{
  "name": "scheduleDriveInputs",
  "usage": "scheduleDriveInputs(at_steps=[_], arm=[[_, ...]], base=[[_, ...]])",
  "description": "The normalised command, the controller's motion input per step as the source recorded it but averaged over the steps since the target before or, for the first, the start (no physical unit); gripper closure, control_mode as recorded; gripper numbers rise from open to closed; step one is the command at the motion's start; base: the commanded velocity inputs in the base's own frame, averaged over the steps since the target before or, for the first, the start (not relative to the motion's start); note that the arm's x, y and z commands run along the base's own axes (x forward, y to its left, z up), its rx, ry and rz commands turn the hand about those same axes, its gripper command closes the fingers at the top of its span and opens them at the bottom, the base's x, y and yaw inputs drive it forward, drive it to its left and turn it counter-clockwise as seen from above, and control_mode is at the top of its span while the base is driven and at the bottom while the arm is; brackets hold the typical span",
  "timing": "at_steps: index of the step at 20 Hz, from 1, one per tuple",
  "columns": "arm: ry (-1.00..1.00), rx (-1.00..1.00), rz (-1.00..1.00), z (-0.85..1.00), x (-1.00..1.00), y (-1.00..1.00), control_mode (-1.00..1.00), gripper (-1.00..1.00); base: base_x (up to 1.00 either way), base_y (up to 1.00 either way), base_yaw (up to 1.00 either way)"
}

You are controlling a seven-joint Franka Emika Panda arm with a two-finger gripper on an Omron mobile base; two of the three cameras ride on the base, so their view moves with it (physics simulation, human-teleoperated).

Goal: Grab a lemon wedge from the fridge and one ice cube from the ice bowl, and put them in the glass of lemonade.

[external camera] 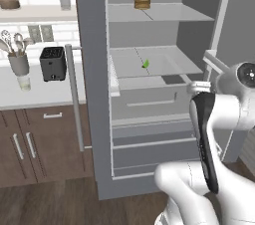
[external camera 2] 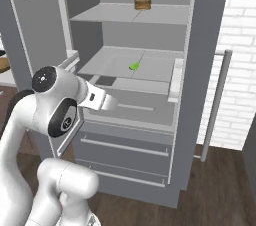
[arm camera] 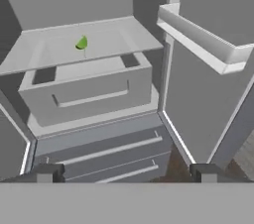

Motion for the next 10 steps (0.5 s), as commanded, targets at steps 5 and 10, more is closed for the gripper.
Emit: scheduleDriveInputs(at_steps=[5,10], arm=[[0.11,0.05,0.25,-0.20,-0.41,0.36,-1.00,-1.00],[0.02,-0.01,0.19,-0.20,-0.16,0.46,-1.00,-1.00]], base=[[0.00,0.00,0.00],[0.00,0.00,0.00]])
